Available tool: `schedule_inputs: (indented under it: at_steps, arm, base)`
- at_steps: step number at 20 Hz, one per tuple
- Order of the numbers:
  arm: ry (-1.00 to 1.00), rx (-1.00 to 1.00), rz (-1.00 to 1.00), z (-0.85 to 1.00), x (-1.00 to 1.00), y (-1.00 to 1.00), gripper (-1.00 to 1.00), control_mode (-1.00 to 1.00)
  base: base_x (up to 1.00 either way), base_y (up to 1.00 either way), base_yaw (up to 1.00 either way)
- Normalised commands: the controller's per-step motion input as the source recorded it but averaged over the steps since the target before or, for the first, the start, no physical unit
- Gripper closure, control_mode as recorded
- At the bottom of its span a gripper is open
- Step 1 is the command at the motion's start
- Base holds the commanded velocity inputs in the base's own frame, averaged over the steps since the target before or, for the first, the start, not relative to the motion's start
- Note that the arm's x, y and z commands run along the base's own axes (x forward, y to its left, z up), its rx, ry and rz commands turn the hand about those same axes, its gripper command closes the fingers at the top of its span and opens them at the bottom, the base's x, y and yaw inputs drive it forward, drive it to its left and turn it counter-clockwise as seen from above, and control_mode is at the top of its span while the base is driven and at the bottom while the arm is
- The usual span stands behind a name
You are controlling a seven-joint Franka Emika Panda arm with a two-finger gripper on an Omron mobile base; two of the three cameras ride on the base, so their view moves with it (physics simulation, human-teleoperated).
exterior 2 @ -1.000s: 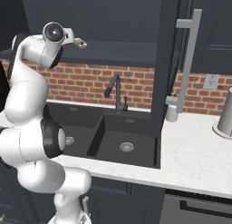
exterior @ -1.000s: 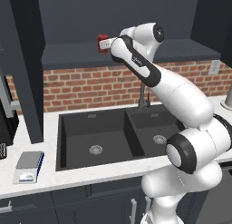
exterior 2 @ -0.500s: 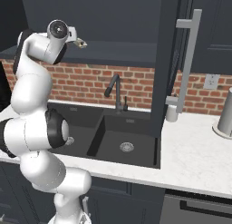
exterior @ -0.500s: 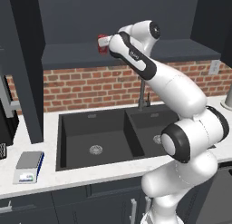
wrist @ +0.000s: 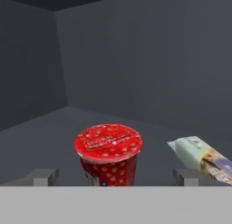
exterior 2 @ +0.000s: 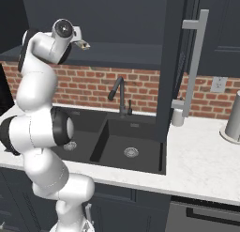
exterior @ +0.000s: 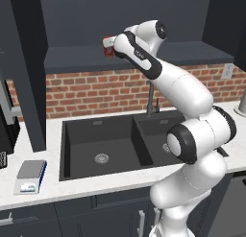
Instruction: Pick the yogurt and place it on the digital scale for weighing, and close the cabinet.
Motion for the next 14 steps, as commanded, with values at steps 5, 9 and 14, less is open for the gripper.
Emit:
schedule_inputs:
  at_steps: [5,9,14]
  arm:
    - [0.00,0.00,0.00,-0.11,0.12,0.13,-1.00,-1.00]
    - [0.00,0.00,0.00,-0.18,0.12,0.22,-1.00,-1.00]
    - [0.00,0.00,0.00,-0.08,0.19,0.06,-1.00,-1.00]
  base:
    - [0.00,0.00,0.00]
    - [0.00,0.00,0.00]
    - [0.00,0.00,0.00]
